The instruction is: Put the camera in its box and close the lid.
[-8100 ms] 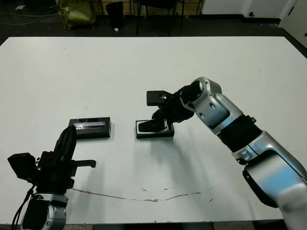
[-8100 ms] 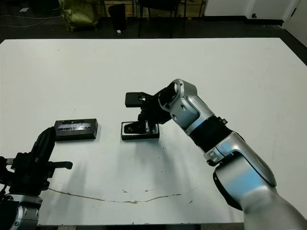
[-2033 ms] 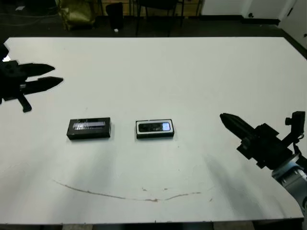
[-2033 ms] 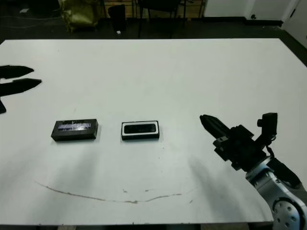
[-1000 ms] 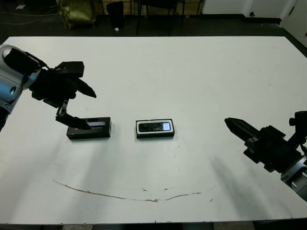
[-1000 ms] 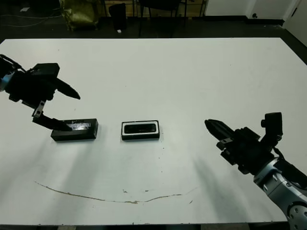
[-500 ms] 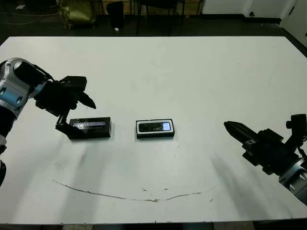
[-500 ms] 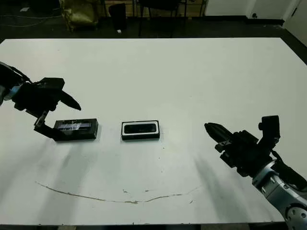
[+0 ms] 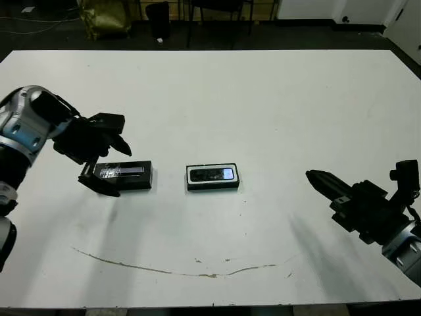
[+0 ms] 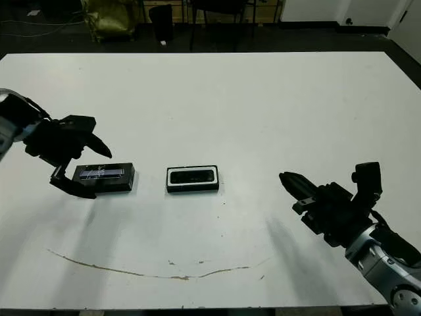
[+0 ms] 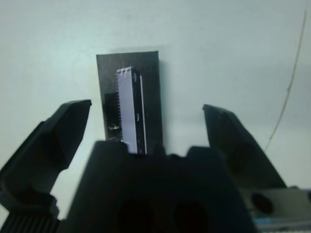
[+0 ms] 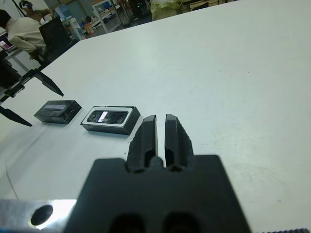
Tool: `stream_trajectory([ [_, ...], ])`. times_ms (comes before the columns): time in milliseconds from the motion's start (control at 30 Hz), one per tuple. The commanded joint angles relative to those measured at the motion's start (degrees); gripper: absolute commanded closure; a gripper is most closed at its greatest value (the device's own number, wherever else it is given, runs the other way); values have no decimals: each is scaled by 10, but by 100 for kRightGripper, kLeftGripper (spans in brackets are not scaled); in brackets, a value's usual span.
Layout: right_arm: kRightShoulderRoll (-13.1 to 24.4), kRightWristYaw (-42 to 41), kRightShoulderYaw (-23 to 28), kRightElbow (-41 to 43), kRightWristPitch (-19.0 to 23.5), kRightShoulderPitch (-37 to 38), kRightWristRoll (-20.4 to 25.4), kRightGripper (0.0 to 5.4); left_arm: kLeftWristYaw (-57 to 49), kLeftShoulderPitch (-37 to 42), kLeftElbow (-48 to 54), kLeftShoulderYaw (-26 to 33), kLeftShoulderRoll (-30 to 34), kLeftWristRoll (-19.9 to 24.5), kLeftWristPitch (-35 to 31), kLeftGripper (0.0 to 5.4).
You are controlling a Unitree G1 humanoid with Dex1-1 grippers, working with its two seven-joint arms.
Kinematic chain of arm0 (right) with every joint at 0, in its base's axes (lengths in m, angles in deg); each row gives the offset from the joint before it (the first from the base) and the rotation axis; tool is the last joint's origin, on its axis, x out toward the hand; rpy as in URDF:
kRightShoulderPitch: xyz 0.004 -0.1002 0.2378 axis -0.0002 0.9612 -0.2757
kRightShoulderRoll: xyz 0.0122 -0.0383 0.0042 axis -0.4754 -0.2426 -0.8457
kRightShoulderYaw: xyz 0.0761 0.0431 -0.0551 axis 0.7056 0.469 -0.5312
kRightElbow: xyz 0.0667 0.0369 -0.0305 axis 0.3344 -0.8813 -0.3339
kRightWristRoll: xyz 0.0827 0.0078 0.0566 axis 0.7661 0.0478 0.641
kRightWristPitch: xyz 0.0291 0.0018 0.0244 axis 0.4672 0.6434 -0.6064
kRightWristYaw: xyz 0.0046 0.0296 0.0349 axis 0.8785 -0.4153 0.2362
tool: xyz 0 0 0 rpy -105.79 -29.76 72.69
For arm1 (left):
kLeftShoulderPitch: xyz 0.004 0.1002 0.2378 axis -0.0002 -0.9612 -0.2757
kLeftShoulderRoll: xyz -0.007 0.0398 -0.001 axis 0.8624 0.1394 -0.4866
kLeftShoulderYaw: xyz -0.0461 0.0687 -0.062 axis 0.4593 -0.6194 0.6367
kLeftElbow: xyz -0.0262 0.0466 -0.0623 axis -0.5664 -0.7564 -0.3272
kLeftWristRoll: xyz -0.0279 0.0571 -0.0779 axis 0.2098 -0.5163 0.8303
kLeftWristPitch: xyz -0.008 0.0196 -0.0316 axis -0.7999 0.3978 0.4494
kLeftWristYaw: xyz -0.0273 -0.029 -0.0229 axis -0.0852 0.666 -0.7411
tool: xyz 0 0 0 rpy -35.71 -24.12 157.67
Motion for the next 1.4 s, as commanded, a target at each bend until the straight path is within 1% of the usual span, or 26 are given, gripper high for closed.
stream_trajectory([
  [33,12,16,8,13,17,12,5,540,0,-22,3,8,-7,-18,20,1],
  [133,11,28,10,20,21,15,11,540,1,-26,1,13,-13,-25,26,1],
  [267,19,44,12,28,34,14,19,540,-1,-28,-13,18,-22,-36,34,1],
  [367,20,54,11,30,34,13,19,540,-6,-27,-22,20,-27,-45,41,1],
  [467,21,65,11,33,38,11,22,540,-3,-24,-32,21,-33,-53,28,1],
  [667,23,67,11,23,40,6,30,540,-5,-24,-43,23,-41,-67,38,1],
  [867,24,73,13,28,45,5,46,540,-30,-36,-49,31,-41,-80,68,1],
  [1033,26,54,11,21,29,12,36,540,-32,-40,-63,34,-42,-85,77,1],
  [1167,29,61,12,28,38,11,38,540,-32,-42,-70,35,-42,-91,83,1],
  [1367,26,58,9,27,31,13,28,540,-39,-45,-79,33,-42,-106,64,1],
  [1400,26,60,9,27,33,12,30,540,-42,-48,-80,33,-40,-107,72,1],
])
